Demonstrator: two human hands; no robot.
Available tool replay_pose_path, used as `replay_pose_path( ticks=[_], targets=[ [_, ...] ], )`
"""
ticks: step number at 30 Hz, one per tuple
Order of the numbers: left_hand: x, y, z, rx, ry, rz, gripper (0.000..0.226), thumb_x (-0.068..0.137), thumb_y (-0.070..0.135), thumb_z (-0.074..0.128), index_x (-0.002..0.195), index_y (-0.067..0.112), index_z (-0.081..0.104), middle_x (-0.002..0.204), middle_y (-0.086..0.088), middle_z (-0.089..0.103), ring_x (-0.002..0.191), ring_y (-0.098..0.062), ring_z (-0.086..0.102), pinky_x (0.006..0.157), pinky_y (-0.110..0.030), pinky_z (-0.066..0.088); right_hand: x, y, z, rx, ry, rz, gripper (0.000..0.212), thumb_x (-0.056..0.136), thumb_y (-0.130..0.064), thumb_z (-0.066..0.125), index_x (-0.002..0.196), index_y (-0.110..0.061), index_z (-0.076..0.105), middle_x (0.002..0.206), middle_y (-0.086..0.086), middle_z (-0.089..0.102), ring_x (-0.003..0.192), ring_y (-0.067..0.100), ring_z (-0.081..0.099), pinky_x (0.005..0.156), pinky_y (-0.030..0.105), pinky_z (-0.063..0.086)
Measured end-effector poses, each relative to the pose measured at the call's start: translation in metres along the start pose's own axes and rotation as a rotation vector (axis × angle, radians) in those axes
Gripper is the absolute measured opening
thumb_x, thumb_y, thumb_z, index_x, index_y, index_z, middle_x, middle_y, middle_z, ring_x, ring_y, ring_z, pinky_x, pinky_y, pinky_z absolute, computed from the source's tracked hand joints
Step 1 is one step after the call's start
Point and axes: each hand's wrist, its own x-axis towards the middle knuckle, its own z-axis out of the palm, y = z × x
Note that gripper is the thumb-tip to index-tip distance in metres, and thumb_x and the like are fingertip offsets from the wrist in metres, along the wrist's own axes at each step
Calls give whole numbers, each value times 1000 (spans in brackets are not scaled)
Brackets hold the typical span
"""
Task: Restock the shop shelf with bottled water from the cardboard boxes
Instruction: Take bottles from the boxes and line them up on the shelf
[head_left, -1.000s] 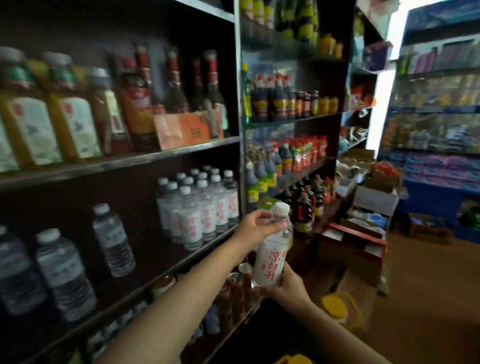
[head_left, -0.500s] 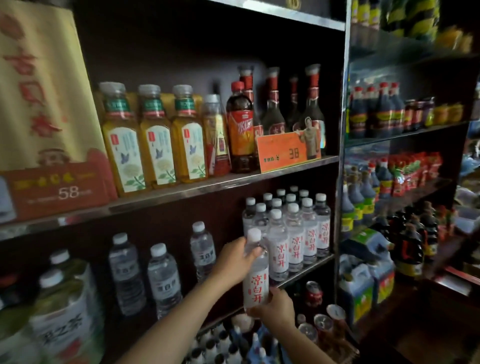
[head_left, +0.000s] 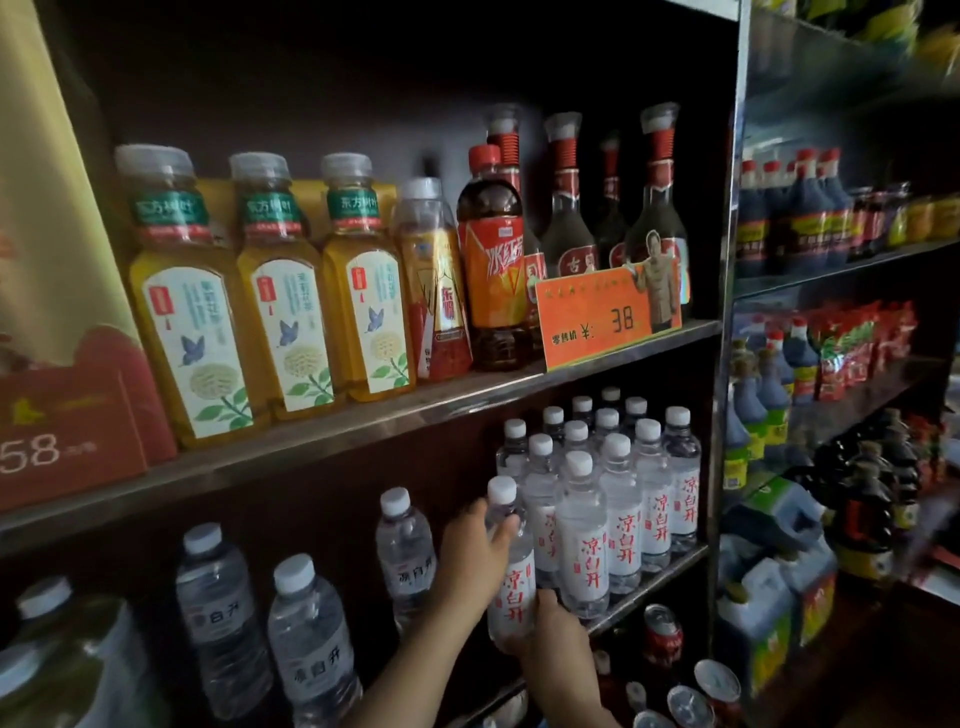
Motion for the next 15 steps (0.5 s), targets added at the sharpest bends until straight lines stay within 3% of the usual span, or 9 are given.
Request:
replay_pose_path(
  ticks=[6,10,15],
  targets=[
    [34,-9,13,-27,83,-38,31,91,37,57,110,13,60,109,-5,66,103,-21,61,75,-25,40,41,-17,-1,-102,-48,0,63,91,-38,54,142,-6,35,141,9,50,130,20,48,105,26,37],
    [55,-13,23,-78,104,-76,34,90,36,58,115,13,61,119,-11,56,111,-26,56,91,-34,46,64,-24,6,-174,-70,-5,45,93,-33,50,133,-11,50,136,7,54,128,20,50,105,28,38],
    [78,-15,32,-96,109,-139,37,90,35,58,117,10,60,124,-16,51,117,-31,52,98,-41,44,85,-22,23,-223,-12,-48,39,93,-26,49,130,-14,55,128,5,61,121,21,56,99,33,46]
  ],
)
